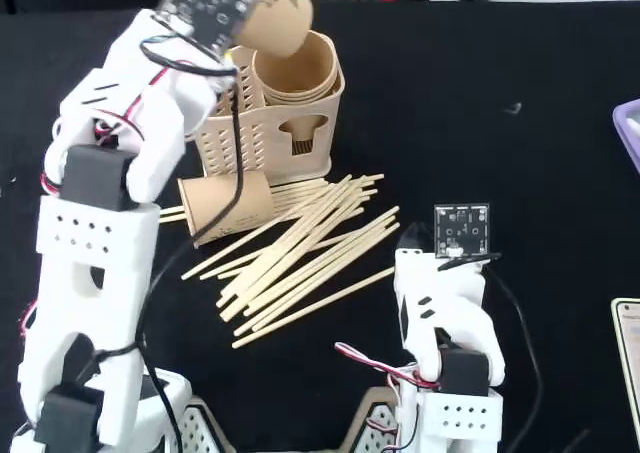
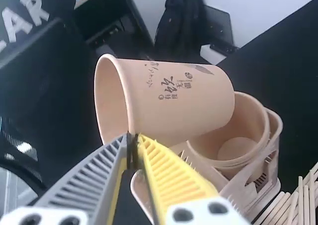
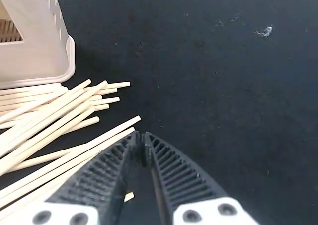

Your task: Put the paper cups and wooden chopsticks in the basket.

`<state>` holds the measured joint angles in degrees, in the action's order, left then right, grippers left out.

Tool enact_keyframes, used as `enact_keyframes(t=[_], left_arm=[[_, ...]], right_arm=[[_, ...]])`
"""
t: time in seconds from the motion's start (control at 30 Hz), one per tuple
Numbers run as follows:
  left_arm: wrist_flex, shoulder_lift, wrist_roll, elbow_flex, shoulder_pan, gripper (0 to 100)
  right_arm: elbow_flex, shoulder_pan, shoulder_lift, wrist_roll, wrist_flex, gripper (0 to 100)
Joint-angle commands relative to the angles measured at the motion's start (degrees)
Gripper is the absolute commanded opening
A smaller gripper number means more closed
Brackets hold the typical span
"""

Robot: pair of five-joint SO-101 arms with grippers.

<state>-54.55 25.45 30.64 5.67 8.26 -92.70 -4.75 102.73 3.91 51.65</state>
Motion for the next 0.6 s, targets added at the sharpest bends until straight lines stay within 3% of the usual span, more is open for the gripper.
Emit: enact_keyframes(t=[0.0, 0.57], left_arm=[[1.41, -0.35, 4.48, 0.31, 3.91, 3], [1.32, -5.36, 13.54, 1.71, 3.56, 3]], right_arm=[[0.22, -0.53, 0.92, -0.53, -1.32, 1.5], [0.22, -0.53, 0.92, -0.53, -1.32, 1.5]])
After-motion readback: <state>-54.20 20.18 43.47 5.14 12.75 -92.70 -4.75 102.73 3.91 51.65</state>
